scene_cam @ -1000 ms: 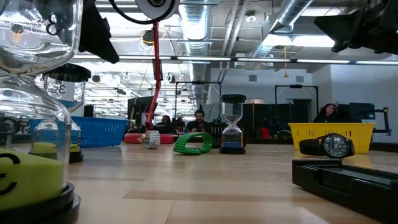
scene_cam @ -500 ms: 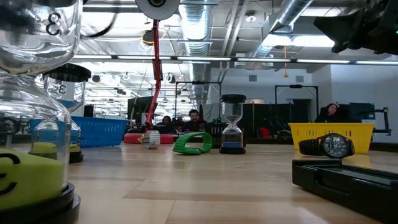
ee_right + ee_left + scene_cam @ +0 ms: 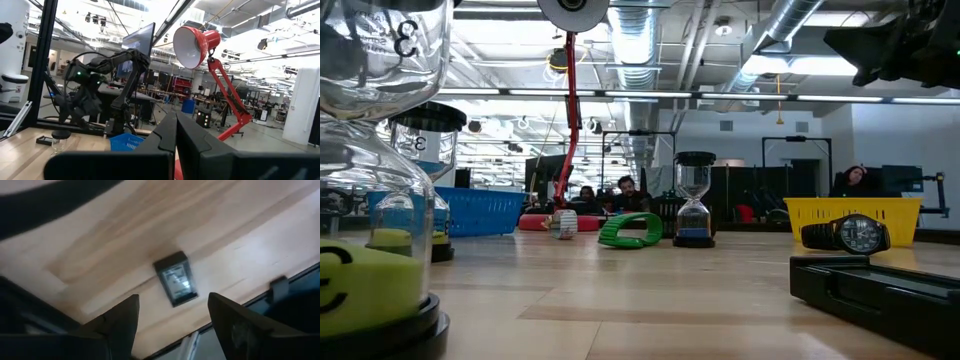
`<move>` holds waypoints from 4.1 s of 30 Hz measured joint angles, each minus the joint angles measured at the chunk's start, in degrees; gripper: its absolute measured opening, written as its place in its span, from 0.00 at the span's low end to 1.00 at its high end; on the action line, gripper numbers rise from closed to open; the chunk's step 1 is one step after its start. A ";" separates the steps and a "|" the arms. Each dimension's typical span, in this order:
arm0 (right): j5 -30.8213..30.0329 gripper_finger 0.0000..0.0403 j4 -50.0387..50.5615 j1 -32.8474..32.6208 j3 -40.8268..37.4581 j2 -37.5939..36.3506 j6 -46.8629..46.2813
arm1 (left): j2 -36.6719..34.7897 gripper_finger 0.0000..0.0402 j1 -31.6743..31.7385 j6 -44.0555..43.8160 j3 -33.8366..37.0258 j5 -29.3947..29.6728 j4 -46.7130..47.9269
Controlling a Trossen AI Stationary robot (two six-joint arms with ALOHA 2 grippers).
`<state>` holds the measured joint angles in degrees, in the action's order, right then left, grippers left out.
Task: Pick & Place Office items
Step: Put the left black digital clock into the blue basket
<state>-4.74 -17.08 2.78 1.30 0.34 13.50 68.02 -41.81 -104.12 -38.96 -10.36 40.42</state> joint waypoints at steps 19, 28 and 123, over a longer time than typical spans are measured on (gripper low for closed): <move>-0.01 0.00 -0.11 -0.01 0.00 0.01 3.22 | 17.21 0.53 -4.62 -12.32 0.17 -3.12 -17.70; -0.01 0.00 -0.25 0.00 0.00 0.00 4.72 | 13.31 0.52 -4.63 -15.47 0.17 -4.92 -17.53; -16.15 0.00 -12.02 -0.56 28.70 70.66 -7.93 | -14.81 0.41 36.71 55.04 1.52 40.92 2.28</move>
<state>-20.88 -29.10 2.22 30.00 71.00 5.56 53.21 -5.10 -49.08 -37.44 30.55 42.70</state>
